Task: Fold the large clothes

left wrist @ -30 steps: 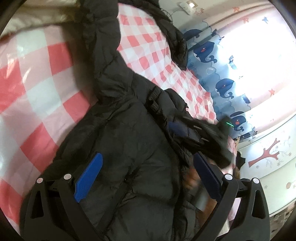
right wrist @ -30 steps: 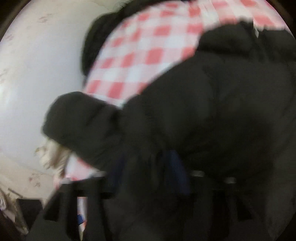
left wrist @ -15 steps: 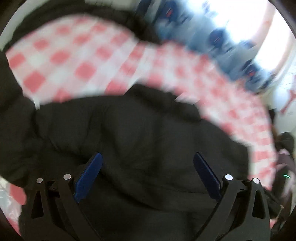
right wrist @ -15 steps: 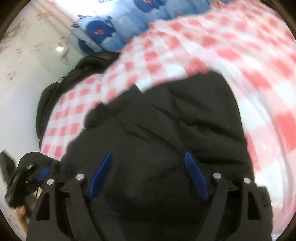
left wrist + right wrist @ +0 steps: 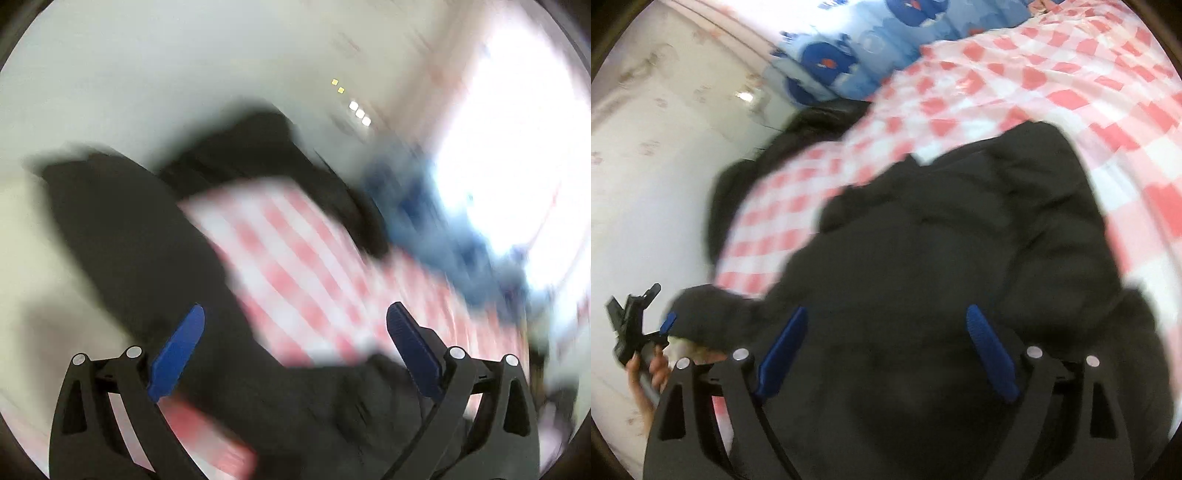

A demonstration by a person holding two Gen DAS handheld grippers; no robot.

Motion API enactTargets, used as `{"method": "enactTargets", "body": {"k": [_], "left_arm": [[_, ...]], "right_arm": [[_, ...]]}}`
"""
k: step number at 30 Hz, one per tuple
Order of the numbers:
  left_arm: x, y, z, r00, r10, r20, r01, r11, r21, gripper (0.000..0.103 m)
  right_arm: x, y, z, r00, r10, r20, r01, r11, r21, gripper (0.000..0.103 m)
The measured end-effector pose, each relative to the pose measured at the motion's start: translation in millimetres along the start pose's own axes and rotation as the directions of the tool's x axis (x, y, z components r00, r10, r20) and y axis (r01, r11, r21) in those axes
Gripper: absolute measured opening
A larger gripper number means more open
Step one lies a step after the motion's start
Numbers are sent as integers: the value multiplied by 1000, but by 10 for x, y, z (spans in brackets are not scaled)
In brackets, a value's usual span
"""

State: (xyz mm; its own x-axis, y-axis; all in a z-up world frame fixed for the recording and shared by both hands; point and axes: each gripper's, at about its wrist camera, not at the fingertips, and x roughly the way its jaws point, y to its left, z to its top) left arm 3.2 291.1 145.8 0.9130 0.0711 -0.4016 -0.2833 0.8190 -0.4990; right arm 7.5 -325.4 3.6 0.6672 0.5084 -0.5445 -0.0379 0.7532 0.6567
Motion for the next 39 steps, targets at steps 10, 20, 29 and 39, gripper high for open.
{"method": "enactTargets", "body": {"k": [10, 20, 29, 39], "left_arm": [[145, 1548, 926, 995, 98, -26, -101, 943, -316, 95], [455, 1447, 1034, 956, 286, -64, -292, 918, -269, 78], [507, 1141, 1114, 976, 196, -96, -212, 954, -211, 5], [50, -672, 1186, 971, -237, -15, 235, 970, -64, 4]], "right_arm": [[418, 324, -471, 997, 22, -74, -29, 995, -99, 87], [496, 226, -472, 996, 21, -85, -29, 996, -84, 87], [388, 254, -428, 996, 64, -62, -67, 996, -50, 87], [198, 241, -330, 991, 134, -16, -133, 991, 17, 87]]}}
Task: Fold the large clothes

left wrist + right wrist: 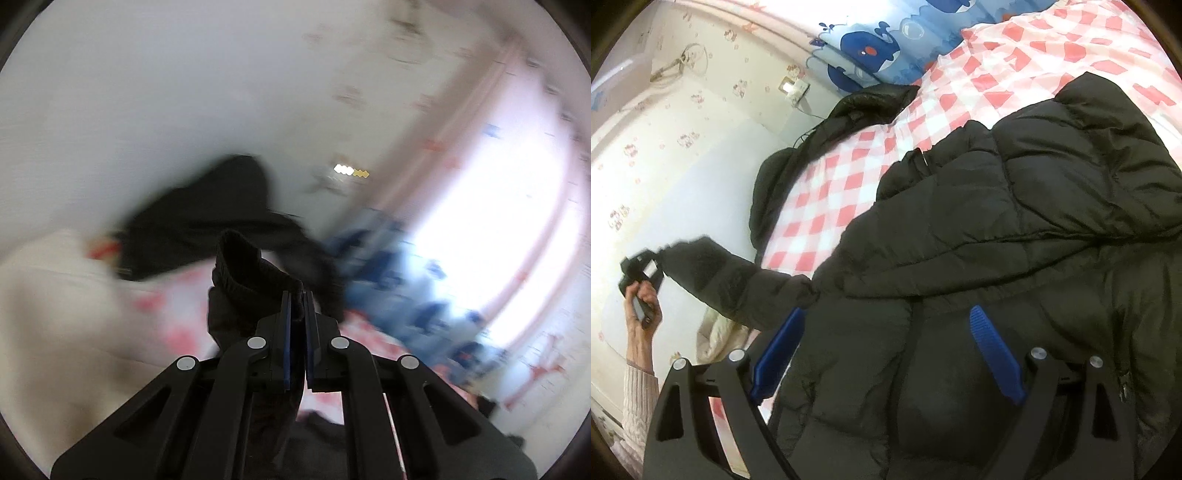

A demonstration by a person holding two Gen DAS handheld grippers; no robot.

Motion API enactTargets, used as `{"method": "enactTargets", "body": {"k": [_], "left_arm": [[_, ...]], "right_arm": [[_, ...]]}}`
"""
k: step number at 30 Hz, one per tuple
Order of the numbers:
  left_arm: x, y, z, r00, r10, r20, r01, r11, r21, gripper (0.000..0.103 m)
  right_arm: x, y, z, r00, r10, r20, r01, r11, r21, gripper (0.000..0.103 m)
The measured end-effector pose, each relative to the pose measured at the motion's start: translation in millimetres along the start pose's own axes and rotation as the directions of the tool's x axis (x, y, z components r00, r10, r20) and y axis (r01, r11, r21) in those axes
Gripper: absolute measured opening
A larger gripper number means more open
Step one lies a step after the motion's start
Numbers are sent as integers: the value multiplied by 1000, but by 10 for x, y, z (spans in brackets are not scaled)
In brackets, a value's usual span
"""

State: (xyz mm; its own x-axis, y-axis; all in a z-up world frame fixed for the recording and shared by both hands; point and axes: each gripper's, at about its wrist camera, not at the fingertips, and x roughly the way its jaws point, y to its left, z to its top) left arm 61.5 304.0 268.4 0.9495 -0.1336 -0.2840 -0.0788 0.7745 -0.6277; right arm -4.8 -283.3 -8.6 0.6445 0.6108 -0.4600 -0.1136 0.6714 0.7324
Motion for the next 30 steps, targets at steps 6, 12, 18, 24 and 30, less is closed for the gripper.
{"method": "enactTargets", "body": {"k": [6, 12, 18, 24, 30], "left_arm": [[335, -1141, -757, 948, -288, -139, 294, 955, 30, 4], [966, -1921, -2034, 827, -446, -342, 468, 884, -23, 4], [1763, -2228, -3649, 674, -487, -555, 514, 849, -121, 4], [2349, -2078, -5248, 511, -335, -792, 454, 887, -83, 5], [2482, -1978, -5705, 408, -163, -898, 417, 909, 25, 27]], "right_arm": [[-154, -83, 76, 999, 27, 46, -30, 998, 60, 87], [-331, -300, 179, 995, 34, 97, -50, 984, 171, 87], [-641, -597, 299, 979, 38, 200, -95, 954, 283, 87], [-909, -917, 348, 959, 41, 279, -154, 906, 395, 89], [-930, -1091, 349, 950, 67, 304, -209, 859, 467, 90]]}}
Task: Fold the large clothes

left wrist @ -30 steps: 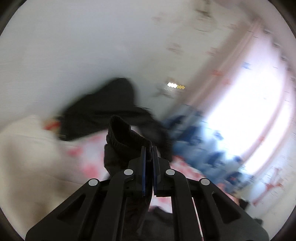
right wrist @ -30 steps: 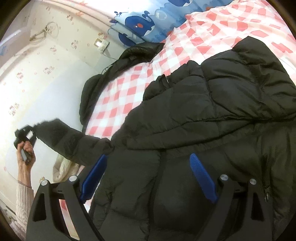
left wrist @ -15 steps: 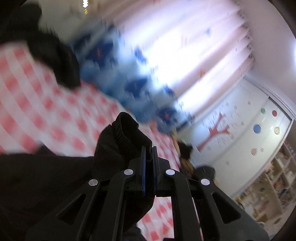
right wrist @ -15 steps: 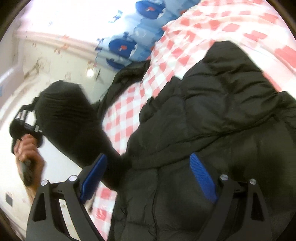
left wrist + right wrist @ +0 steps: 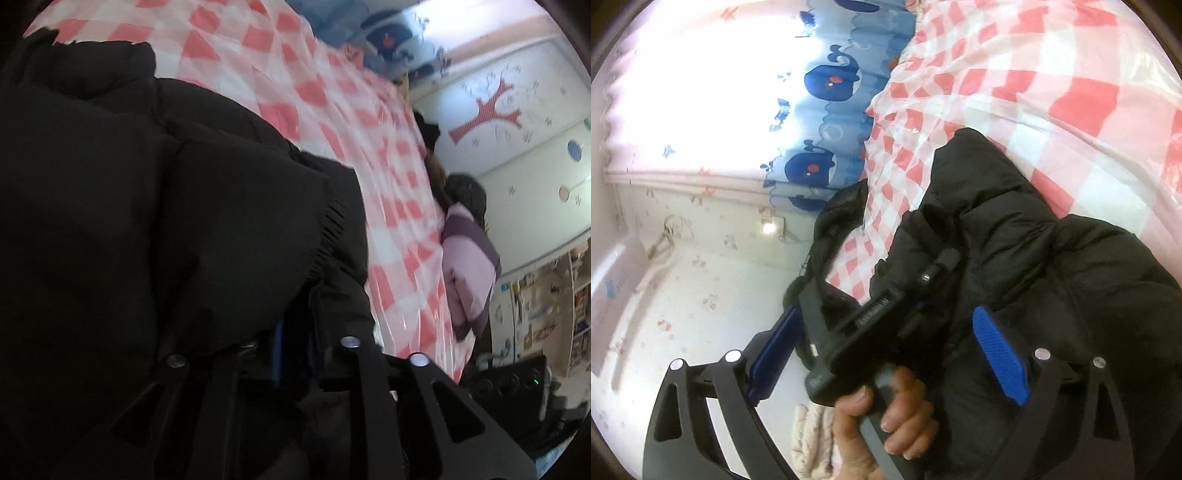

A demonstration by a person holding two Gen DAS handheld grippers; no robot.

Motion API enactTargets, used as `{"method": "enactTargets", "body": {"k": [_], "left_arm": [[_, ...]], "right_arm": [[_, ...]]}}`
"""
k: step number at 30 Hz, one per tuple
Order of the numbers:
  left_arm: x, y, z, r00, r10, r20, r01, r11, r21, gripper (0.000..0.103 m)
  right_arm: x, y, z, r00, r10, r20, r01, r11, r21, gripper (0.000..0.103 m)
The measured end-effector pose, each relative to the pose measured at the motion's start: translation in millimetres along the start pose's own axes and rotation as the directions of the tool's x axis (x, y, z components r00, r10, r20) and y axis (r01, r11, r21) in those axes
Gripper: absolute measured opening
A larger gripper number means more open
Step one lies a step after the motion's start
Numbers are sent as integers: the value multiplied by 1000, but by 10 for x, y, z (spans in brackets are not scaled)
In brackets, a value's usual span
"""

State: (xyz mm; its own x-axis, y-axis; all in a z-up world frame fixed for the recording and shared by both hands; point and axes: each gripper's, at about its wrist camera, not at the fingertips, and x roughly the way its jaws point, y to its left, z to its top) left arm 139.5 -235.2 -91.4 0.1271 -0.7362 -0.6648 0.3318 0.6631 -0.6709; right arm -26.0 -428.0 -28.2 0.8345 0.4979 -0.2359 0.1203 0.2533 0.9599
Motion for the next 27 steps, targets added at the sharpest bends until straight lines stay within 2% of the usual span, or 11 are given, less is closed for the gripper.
{"method": "enactTargets", "body": {"k": [1, 4, 9, 12, 18, 20, 21, 22, 23, 25, 27], "left_arm": [[-58, -44, 4, 1000, 4, -17, -4, 1000, 12, 47], [-458, -239, 42, 999, 47, 8, -48, 995, 92, 80], [-1476, -119, -93, 988, 56, 142, -70, 993, 96, 90], [-2036, 239, -178, 970, 78, 232, -82, 997, 7, 90], [-2863, 1291, -394, 912, 204, 356, -137, 969, -206, 91], [-2975, 1532, -439, 901, 217, 376, -132, 962, -237, 91], [-3015, 1619, -449, 899, 220, 380, -131, 960, -248, 91], [-3040, 1729, -455, 897, 223, 382, -126, 956, -264, 91], [-3020, 1804, -465, 896, 223, 384, -120, 954, -274, 91], [-2928, 1976, -476, 902, 230, 364, -128, 950, -284, 91], [-2672, 2097, -480, 927, 216, 306, -130, 951, -279, 91]], "right_arm": [[10, -4, 19, 1000, 0, 1, 0, 1000, 7, 90], [42, -25, 40, 1000, -1, -11, 1, 1000, 13, 90], [179, 316, -25, 992, -126, -5, 121, 966, -227, 90], [459, 624, -141, 960, -276, 52, 267, 841, -469, 91], [1167, 712, -206, 865, -483, 139, 443, 603, -664, 91], [1500, 807, -326, 789, -580, 203, 490, 395, -777, 91], [1720, 786, -391, 691, -669, 272, 527, 209, -823, 91], [1815, 711, -366, 631, -705, 323, 552, 115, -826, 91], [1853, 629, -323, 589, -732, 342, 564, 68, -823, 91], [1809, 398, -146, 517, -790, 331, 599, 57, -799, 93], [1763, 209, -29, 494, -820, 290, 608, 87, -789, 96]]}}
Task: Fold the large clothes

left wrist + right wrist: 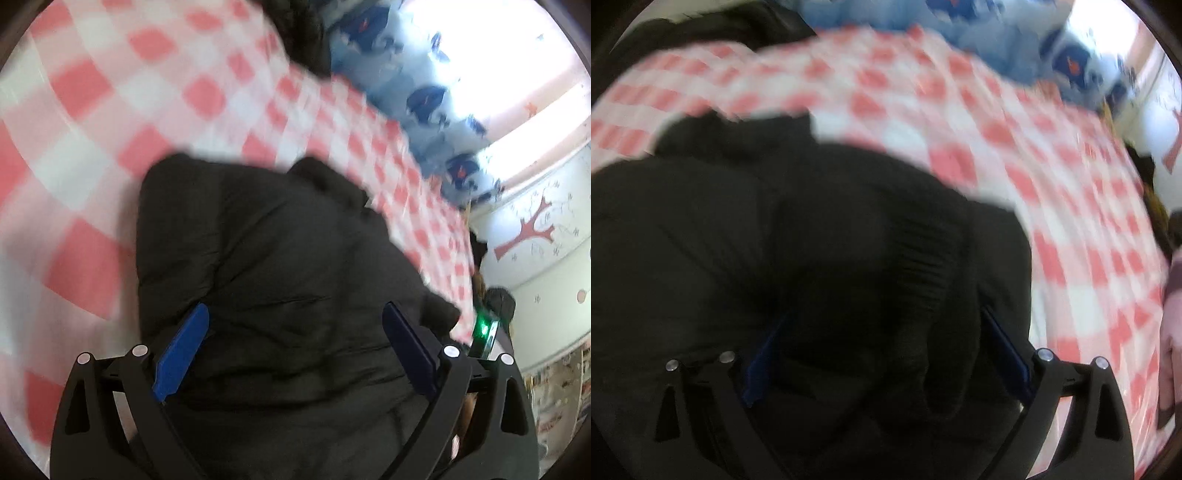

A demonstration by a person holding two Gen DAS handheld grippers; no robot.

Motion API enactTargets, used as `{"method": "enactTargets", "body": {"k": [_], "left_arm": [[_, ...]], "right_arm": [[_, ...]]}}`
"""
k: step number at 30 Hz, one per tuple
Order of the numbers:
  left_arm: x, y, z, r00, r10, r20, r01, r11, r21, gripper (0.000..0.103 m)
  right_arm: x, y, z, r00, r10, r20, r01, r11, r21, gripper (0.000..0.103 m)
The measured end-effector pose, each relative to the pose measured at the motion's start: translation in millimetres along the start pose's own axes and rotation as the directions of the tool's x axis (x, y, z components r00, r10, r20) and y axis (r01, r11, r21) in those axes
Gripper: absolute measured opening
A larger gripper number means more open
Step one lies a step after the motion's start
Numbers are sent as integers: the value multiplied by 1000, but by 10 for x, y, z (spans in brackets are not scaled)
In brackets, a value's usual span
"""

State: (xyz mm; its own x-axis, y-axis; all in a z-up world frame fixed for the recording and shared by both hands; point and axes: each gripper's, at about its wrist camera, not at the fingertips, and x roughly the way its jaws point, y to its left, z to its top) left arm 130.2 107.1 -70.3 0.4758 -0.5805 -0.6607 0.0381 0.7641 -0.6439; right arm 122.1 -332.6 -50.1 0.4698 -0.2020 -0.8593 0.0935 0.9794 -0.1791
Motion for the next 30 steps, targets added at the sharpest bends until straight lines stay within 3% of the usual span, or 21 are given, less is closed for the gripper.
{"method": "enactTargets", "body": {"k": [3, 6, 7, 8, 10, 12, 16, 19, 21, 23, 30], "left_arm": [[153, 25, -62, 997, 71, -34, -71, 997, -4, 91], [-106, -96, -64, 999, 40, 1, -40, 999, -21, 91], [-212, -147, -69, 999, 43, 26, -43, 999, 0, 92], [-252, -160, -80, 997, 64, 35, -64, 998, 11, 93], [-259, -109, -110, 989, 151, -1, -151, 989, 5, 94], [-303, 23, -178, 980, 180, -80, -183, 982, -38, 94], [-1009, 162, -500, 987, 157, -32, -158, 986, -45, 94], [-1550, 333, -884, 989, 142, -43, -143, 989, -33, 94], [-1800, 487, -1180, 988, 139, -67, -143, 989, -47, 94], [-1928, 612, -1453, 985, 137, -102, -145, 987, -68, 94], [-2059, 777, -2432, 976, 70, -207, -97, 988, -121, 94]], "right_arm": [[-61, -75, -63, 999, 33, 0, -33, 999, 17, 96], [-607, -127, -182, 979, 18, 202, -23, 999, 27, 96], [-647, -124, -203, 976, -8, 219, 4, 1000, 18, 96], [-609, -127, -198, 977, -32, 210, 31, 999, 10, 96], [-238, -138, -177, 994, -86, 72, 88, 996, -18, 96], [-19, -212, -199, 999, -25, -20, 25, 1000, -1, 96], [-609, -503, -429, 990, 130, 62, -134, 989, 66, 96], [-1038, -872, -968, 941, 327, 87, -336, 935, 118, 96], [-1168, -1154, -1433, 886, 458, 74, -464, 868, 180, 96], [-1199, -1354, -1840, 836, 547, 48, -542, 808, 230, 96], [-1293, -1443, -2783, 685, 728, -23, -669, 642, 374, 96]]}}
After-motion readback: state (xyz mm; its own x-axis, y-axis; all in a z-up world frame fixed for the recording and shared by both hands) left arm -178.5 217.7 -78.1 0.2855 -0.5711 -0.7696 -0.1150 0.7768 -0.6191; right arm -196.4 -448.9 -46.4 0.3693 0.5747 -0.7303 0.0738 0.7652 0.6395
